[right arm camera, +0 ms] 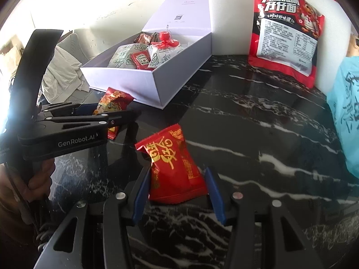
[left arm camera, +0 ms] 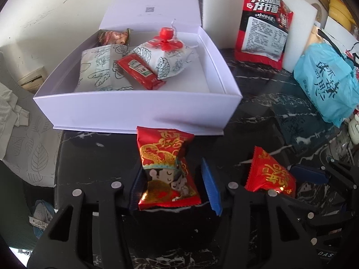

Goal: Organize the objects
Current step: 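Close the left gripper on the cartoon snack packet while the right closes on the red candy packet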

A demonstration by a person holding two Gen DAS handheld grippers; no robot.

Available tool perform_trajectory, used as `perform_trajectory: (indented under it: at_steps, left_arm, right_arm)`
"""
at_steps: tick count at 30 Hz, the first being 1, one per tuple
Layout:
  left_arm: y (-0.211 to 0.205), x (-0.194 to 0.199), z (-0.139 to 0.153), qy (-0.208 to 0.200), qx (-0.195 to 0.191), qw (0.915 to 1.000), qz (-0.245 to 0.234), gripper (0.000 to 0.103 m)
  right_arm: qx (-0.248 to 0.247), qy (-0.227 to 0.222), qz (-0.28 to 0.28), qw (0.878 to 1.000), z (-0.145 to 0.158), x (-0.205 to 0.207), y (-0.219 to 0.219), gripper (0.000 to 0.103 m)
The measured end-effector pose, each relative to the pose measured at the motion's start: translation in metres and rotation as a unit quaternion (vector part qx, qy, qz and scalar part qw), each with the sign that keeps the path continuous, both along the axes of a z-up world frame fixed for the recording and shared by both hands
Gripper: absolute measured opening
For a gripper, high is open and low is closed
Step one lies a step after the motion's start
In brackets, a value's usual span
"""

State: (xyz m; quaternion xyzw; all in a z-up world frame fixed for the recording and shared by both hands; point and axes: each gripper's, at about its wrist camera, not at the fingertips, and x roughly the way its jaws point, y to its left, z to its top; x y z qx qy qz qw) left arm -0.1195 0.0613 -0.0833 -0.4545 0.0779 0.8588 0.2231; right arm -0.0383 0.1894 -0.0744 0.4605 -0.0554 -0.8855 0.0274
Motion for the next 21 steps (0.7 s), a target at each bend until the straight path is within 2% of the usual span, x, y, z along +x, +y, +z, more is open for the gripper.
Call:
perform_trajectory:
  at_steps: [7, 10, 12, 13, 15, 17, 21]
  left_arm:
    - [0.003, 0.018, 0.002, -0.015, 0.0, 0.9987, -0.048, 0.047]
    - [-0.001, 0.023, 0.004, -0.017, -0.001, 0.9987, -0.049, 0.047]
    - [-0.005, 0.023, 0.007, -0.011, 0.001, 0.9991, -0.041, 0.047]
    - [-0.006, 0.023, 0.009, -0.008, 0.001, 0.9992, -0.038, 0.048]
    - [-0.007, 0.023, 0.013, 0.002, 0.003, 0.9995, -0.032, 0.05]
    - [-0.009, 0.02, 0.016, 0.008, 0.007, 0.9996, -0.026, 0.063]
    - [-0.01, 0.014, 0.015, 0.013, 0.004, 0.9998, -0.014, 0.067]
  right_arm:
    - [-0.01, -0.01, 0.009, 1.0, 0.002, 0.013, -0.007, 0.05]
    - [-0.007, -0.011, 0.015, 1.0, 0.002, 0.017, -0.011, 0.051]
    - [-0.008, -0.008, 0.015, 1.0, 0.001, 0.018, -0.011, 0.054]
    - [-0.007, -0.009, 0.013, 1.0, 0.0, 0.018, -0.011, 0.059]
    - [-0.011, -0.007, 0.008, 1.0, 0.0, 0.018, -0.011, 0.06]
    - [-0.016, 0.0, 0.011, 1.0, 0.002, 0.018, -0.011, 0.062]
    - [-0.002, 0.013, 0.016, 1.0, 0.004, 0.016, -0.014, 0.063]
